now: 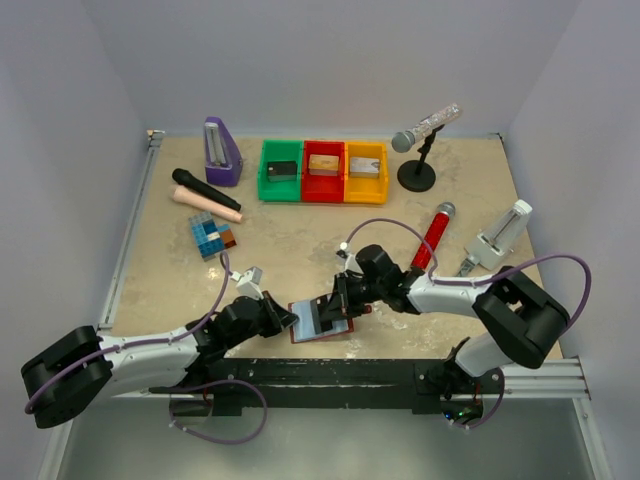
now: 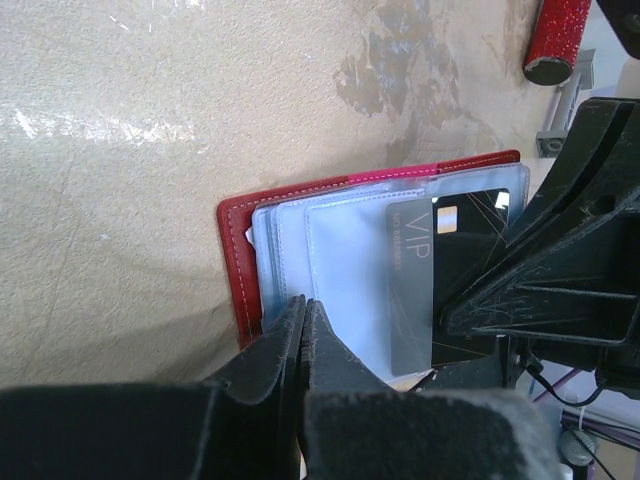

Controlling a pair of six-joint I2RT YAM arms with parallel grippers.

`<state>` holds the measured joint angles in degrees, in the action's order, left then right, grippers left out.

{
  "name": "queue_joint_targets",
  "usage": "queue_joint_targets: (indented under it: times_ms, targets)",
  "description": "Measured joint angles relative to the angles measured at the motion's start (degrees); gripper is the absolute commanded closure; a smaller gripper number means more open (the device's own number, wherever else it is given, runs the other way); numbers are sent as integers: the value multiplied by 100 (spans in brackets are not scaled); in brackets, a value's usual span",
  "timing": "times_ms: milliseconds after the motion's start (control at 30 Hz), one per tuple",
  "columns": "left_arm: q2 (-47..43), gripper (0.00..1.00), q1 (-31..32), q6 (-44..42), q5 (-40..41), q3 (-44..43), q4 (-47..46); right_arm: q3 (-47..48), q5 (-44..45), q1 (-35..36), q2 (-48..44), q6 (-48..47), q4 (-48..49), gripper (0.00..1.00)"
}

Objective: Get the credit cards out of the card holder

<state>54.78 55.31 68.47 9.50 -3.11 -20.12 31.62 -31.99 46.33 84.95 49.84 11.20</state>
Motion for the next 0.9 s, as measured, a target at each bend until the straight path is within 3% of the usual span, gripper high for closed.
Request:
queue_joint_targets:
  times_ms: [600,800,900]
  targets:
    - [-33,100,0,11,79,2,85,133,573,-37,-861,-673,-1478,100]
    - [-514,100,0,-17,160,9,573,365,855,-61,-1360,-964,-2221,100]
    - [-1078,72,0,-166,166,15,885,588,997,-59,-1738,-1180,-2677,100]
